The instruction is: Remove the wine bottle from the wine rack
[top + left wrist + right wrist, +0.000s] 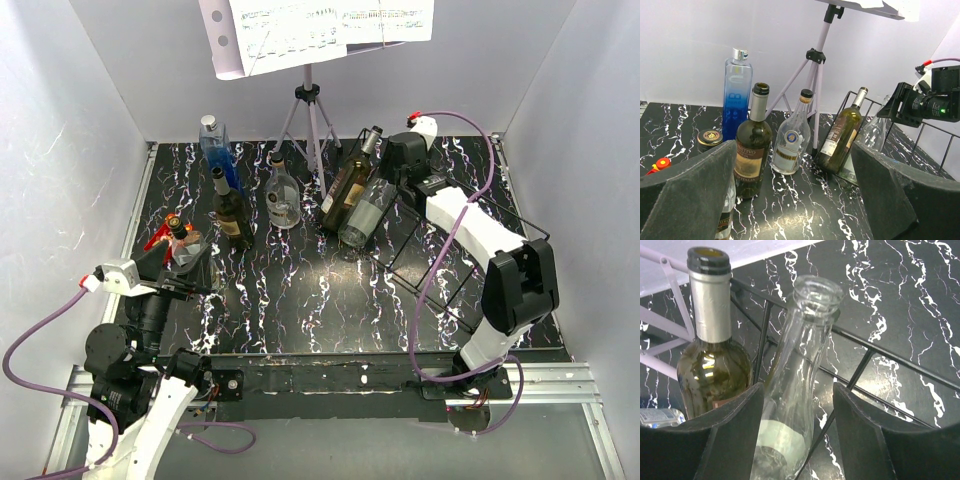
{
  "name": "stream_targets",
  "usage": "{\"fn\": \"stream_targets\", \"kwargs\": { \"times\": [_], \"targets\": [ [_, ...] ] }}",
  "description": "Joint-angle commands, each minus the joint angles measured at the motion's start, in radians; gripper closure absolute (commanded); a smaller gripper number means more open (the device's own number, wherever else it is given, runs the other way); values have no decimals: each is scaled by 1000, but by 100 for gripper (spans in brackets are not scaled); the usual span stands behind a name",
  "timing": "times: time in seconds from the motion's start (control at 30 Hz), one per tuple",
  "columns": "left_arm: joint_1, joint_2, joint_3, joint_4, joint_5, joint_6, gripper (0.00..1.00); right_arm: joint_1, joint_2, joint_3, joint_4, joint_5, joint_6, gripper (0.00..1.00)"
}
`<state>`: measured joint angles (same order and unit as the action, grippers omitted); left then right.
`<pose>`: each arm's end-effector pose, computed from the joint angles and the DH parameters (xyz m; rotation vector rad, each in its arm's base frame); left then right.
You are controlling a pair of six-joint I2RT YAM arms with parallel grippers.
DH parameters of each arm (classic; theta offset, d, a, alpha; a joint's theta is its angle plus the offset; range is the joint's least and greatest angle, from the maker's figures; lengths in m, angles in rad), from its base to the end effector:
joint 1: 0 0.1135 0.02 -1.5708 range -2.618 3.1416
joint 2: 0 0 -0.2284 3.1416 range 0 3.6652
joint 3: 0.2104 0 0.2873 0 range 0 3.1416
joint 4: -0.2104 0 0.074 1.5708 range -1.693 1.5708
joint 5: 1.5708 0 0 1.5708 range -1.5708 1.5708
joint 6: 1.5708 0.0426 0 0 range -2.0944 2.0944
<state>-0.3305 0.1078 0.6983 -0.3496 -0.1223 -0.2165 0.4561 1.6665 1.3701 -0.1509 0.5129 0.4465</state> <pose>0.1018 -0.0294 0.3721 -0.0281 1.3413 -0.3819 0.3937 0.1699 0.2681 0.3096 1.9333 0.0744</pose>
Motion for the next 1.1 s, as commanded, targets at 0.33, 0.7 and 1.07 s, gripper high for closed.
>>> {"fn": "stream_targets", "kwargs": {
  "times": [0.33,0.7,1.07],
  "targets": [
    [-5,13,-3,9,-2,20,2,-53,87,89,91,-83,47,42],
    [-5,13,-5,8,1,19,2,-56,0,-17,205,-94,49,90],
    [-5,12,-5,8,3,20,2,-54,-97,-37,258,-89,46,99]
  ]
}}
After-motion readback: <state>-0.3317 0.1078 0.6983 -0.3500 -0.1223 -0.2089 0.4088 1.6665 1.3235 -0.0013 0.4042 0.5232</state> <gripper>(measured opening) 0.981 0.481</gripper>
